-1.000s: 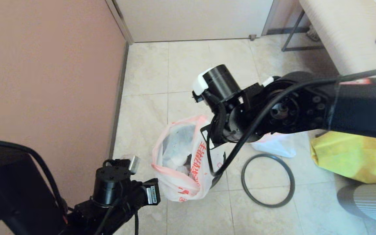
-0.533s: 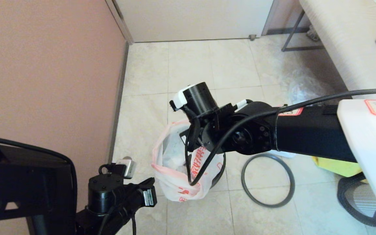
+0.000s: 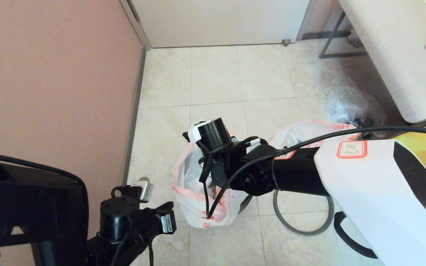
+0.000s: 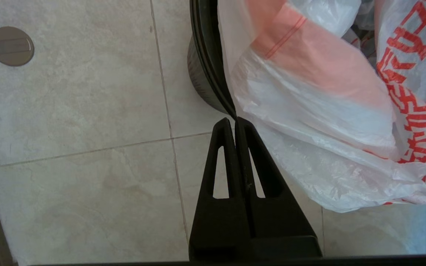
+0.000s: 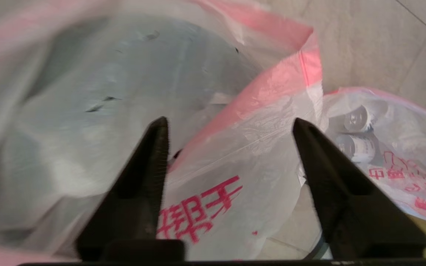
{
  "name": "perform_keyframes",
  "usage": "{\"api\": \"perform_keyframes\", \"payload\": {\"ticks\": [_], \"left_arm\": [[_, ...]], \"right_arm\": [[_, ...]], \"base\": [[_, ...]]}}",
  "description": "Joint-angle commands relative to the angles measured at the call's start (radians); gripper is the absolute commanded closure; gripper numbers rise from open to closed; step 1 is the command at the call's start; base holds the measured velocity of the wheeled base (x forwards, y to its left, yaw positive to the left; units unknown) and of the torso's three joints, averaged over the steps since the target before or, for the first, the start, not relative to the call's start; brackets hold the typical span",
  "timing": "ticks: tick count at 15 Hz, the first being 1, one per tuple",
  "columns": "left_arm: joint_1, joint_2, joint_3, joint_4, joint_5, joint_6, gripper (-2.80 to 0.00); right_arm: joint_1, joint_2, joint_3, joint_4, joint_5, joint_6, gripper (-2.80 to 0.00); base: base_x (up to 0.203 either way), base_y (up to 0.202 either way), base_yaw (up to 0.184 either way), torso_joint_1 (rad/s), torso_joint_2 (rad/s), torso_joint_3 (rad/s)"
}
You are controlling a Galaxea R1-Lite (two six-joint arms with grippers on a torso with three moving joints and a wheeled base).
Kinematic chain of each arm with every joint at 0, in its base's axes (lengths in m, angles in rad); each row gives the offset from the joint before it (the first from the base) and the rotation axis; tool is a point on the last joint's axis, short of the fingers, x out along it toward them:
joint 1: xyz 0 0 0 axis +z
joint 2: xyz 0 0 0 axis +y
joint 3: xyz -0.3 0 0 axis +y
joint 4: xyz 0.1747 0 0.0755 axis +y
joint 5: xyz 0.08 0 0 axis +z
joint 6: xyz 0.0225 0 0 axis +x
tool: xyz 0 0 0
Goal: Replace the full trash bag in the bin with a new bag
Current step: Put the new garbage bag on the trash can
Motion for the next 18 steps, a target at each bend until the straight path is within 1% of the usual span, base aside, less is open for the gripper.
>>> {"api": "perform_keyframes", "payload": {"ticks": [1, 2, 5, 9, 10, 13, 15, 16, 18], "left_arm": [[0.001, 0.005, 0.001, -0.009, 0.001, -0.002, 0.0], [0.0, 0.01, 0.003, -0.009, 0.002, -0.001, 0.0], [-0.002, 0.043, 0.018, -0.009, 0.002, 0.011, 0.0], [-0.005, 0.069, 0.031, -0.009, 0.002, 0.021, 0.0], [-0.005, 0.07, 0.031, -0.009, 0.002, 0.021, 0.0], [-0.005, 0.075, 0.031, -0.009, 0.002, 0.021, 0.0], [-0.005, 0.075, 0.03, -0.009, 0.002, 0.022, 0.0], [-0.005, 0.074, 0.025, -0.009, 0.002, 0.021, 0.0], [-0.008, 0.065, 0.012, -0.009, 0.002, 0.024, 0.0]], "right_arm": [[-0.009, 0.027, 0.0, -0.009, -0.009, -0.004, -2.8], [-0.019, 0.03, -0.002, -0.026, -0.026, -0.009, -2.8], [-0.054, 0.055, -0.005, -0.064, -0.036, -0.031, -2.8], [-0.079, 0.082, -0.005, -0.067, -0.04, -0.035, -2.8], [-0.079, 0.073, -0.005, -0.067, -0.042, -0.035, 0.0], [-0.074, 0.032, 0.013, -0.04, -0.083, -0.028, 0.0], [-0.074, 0.004, 0.03, 0.06, -0.087, 0.0, 0.0], [-0.072, -0.01, 0.032, 0.128, -0.09, 0.052, 0.0], [-0.051, -0.066, 0.034, 0.26, -0.088, 0.182, 0.0]], "base": [[0.0, 0.0, 0.0, 0.0, 0.0, 0.0], [0.0, 0.0, 0.0, 0.0, 0.0, 0.0], [0.0, 0.0, 0.0, 0.0, 0.0, 0.0], [0.0, 0.0, 0.0, 0.0, 0.0, 0.0], [0.0, 0.0, 0.0, 0.0, 0.0, 0.0], [0.0, 0.0, 0.0, 0.0, 0.0, 0.0], [0.0, 0.0, 0.0, 0.0, 0.0, 0.0], [0.0, 0.0, 0.0, 0.0, 0.0, 0.0], [0.0, 0.0, 0.0, 0.0, 0.0, 0.0]]}}
